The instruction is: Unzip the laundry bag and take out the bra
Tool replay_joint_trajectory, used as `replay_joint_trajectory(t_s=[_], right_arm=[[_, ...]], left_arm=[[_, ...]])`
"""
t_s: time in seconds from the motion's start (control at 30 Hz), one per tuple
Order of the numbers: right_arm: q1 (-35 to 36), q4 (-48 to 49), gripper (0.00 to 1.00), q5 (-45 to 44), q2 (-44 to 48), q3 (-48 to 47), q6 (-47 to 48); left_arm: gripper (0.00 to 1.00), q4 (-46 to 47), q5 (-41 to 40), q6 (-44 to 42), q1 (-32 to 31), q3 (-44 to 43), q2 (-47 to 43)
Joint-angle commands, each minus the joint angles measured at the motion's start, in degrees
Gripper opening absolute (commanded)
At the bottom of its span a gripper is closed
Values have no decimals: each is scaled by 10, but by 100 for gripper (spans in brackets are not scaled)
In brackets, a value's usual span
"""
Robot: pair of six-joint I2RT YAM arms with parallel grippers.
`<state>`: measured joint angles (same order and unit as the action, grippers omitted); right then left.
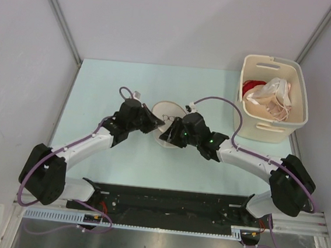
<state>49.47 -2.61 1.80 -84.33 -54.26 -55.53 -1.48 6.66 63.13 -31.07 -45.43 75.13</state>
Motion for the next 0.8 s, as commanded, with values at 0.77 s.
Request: replay_joint_trajectory(t_s=[0.77], right_arm=[[-39,-62,0,-9,81,35,105]], left_arm=[[1,-59,109,-145,62,-131,101]])
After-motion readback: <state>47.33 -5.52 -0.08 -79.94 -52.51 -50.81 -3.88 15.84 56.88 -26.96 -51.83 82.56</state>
